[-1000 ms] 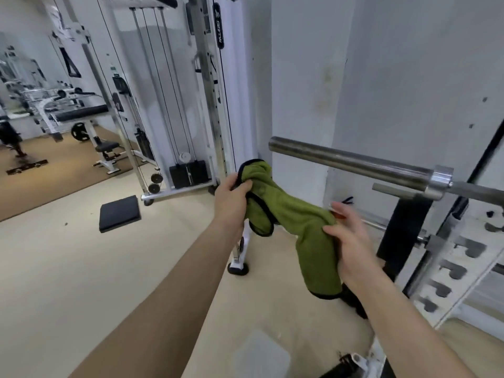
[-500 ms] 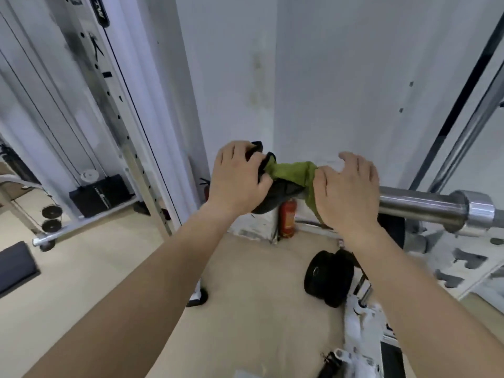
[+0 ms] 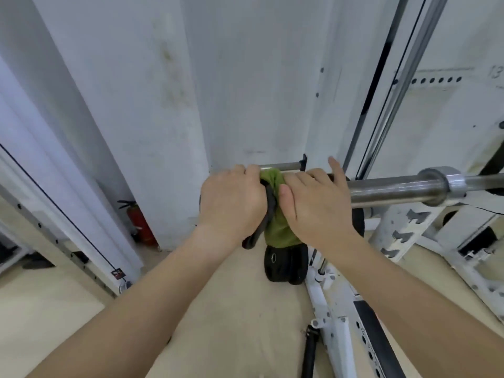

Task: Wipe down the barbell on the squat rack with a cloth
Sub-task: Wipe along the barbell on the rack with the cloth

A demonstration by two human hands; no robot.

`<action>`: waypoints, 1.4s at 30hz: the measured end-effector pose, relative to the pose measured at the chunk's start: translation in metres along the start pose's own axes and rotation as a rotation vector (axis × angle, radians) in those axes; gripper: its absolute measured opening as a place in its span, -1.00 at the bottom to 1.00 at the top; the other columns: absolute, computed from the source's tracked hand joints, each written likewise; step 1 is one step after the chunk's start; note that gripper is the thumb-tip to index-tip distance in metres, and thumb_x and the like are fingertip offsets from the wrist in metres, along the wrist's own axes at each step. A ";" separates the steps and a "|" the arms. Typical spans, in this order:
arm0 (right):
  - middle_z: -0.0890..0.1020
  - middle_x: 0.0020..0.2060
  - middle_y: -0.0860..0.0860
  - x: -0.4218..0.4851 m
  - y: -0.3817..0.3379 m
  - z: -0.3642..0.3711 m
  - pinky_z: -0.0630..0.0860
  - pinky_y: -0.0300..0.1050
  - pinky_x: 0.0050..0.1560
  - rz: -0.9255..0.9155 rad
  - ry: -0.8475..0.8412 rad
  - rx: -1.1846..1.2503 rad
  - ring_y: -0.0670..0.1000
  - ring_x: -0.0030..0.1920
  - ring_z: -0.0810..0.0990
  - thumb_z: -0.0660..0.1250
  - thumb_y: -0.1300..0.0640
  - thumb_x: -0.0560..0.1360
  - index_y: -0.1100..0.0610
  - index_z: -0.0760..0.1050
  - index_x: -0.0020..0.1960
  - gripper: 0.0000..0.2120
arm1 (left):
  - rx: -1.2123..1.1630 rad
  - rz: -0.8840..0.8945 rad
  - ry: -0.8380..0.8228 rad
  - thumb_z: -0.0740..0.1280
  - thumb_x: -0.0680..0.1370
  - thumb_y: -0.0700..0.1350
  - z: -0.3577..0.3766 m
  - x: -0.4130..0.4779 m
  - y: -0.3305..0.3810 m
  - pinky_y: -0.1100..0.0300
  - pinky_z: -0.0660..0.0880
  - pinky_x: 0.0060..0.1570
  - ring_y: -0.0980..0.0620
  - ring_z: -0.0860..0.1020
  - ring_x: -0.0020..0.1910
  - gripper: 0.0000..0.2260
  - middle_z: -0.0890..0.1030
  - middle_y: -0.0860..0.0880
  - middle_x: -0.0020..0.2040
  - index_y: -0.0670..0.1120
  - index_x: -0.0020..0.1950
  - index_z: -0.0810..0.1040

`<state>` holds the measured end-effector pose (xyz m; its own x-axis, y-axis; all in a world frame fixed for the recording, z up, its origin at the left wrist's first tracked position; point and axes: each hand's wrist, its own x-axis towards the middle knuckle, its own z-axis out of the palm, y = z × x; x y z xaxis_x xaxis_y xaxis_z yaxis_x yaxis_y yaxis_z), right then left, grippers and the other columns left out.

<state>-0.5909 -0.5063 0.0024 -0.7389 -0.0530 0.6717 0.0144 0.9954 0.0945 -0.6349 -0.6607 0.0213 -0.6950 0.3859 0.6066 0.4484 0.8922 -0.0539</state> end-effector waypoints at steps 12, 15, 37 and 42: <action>0.69 -0.22 0.01 -0.001 0.000 0.005 0.12 0.26 0.51 0.261 0.102 0.011 0.12 -0.06 0.59 0.04 0.03 0.65 0.12 0.62 -0.17 -0.56 | -0.013 0.002 -0.104 -0.01 0.54 -0.05 0.001 0.009 0.014 0.18 0.13 -0.44 -0.11 0.36 -0.43 -0.83 0.29 0.06 -0.42 -0.01 -0.20 0.27; 0.66 -0.29 0.03 0.003 -0.017 0.009 0.15 0.31 0.50 0.176 0.119 0.039 0.12 -0.11 0.60 0.10 0.02 0.64 0.13 0.61 -0.21 -0.59 | 0.004 -0.077 -0.151 0.02 0.57 -0.09 -0.005 0.007 0.004 0.16 0.16 -0.41 -0.14 0.41 -0.39 -0.83 0.26 0.06 -0.41 -0.04 -0.20 0.29; 0.67 -0.16 0.05 -0.028 0.128 -0.003 -0.12 0.24 0.58 0.258 0.063 -0.122 0.12 -0.01 0.60 0.00 0.08 0.64 0.16 0.57 -0.11 -0.60 | -0.054 0.213 -0.268 0.16 0.61 -0.15 0.002 0.057 0.138 0.14 0.14 -0.44 -0.02 0.26 -0.39 -0.92 0.23 0.01 -0.34 -0.05 -0.07 0.29; 0.58 -0.39 0.02 0.005 -0.005 0.000 -0.05 0.23 0.57 0.173 -0.008 0.014 0.10 -0.29 0.55 0.05 0.05 0.62 0.12 0.50 -0.28 -0.60 | 0.093 0.107 -0.172 0.44 0.41 -0.24 -0.026 0.017 0.020 0.27 -0.06 -0.43 0.01 0.12 -0.55 -0.78 -0.01 0.10 -0.44 -0.10 -0.34 0.43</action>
<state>-0.5949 -0.5112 0.0055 -0.7317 0.1202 0.6709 0.1329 0.9906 -0.0325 -0.6227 -0.6425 0.0513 -0.7358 0.5065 0.4495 0.4761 0.8590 -0.1886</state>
